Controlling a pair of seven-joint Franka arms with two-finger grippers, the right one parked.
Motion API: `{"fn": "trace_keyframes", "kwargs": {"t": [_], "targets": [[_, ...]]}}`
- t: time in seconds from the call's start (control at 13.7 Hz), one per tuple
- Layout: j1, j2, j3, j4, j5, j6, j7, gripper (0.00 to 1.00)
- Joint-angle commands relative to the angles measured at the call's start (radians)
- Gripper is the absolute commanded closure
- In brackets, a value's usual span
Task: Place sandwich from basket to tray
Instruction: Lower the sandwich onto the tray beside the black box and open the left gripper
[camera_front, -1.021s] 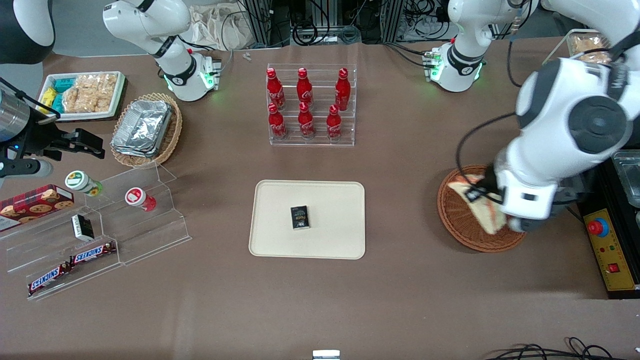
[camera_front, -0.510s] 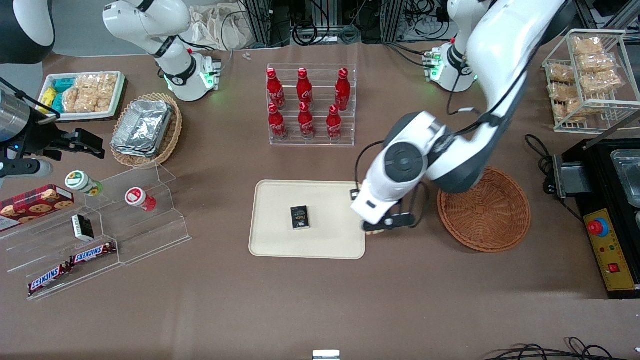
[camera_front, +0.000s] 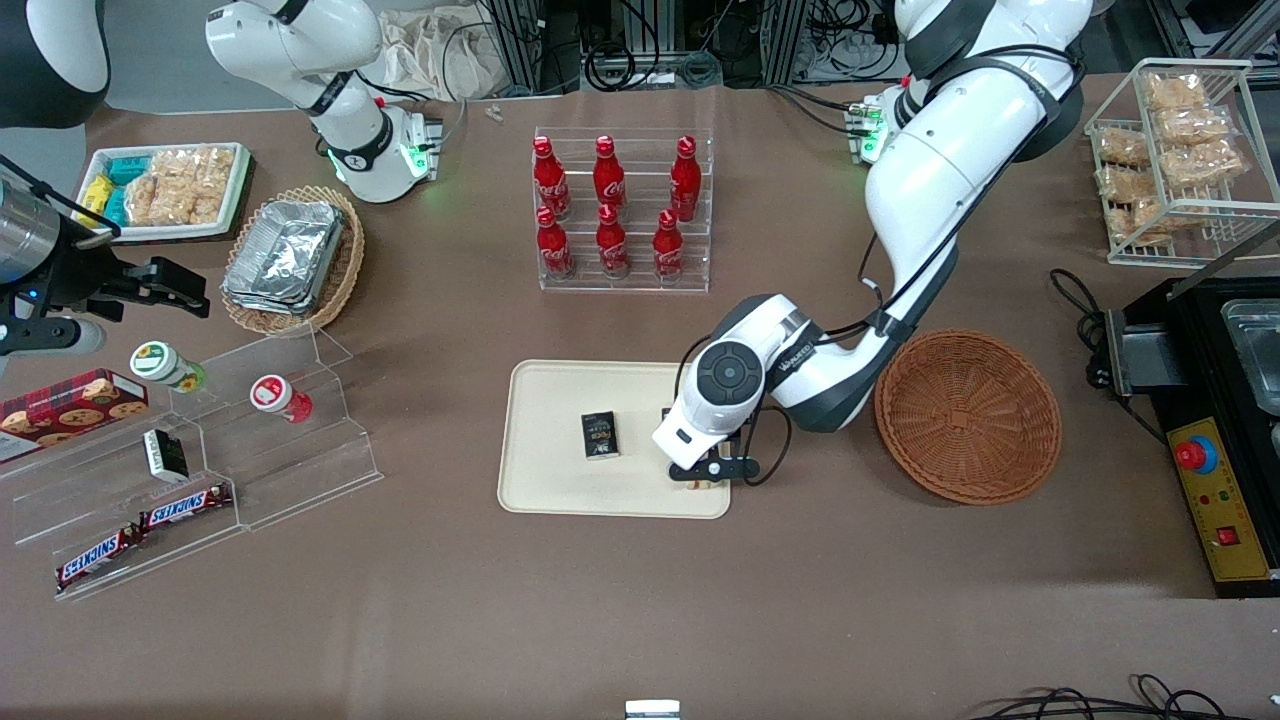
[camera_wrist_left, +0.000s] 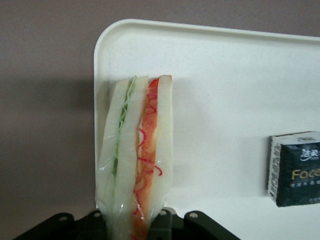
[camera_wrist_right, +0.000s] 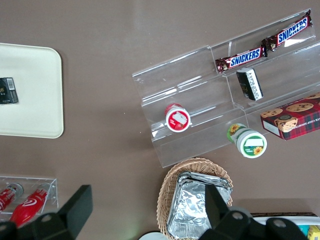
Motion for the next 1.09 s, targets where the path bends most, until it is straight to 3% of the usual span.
{"fn": "trace_keyframes", "kwargs": {"t": [0.0,0.07,0.15,0.51,0.8,1.02], "targets": [[-0.024,0.036,0.02,0.044,0.016,0.027,0.013,0.93],[-0.024,0.039,0.02,0.046,0.013,0.028,0.012,0.52],[-0.023,0.037,0.02,0.053,0.013,0.03,0.01,0.01],[0.0,-0.05,0.018,0.058,0.004,-0.028,0.007,0.0],[0.065,-0.27,0.02,0.04,0.001,-0.328,0.026,0.0],[0.328,-0.433,-0.073,-0.055,-0.194,-0.389,0.149,0.0]]}}
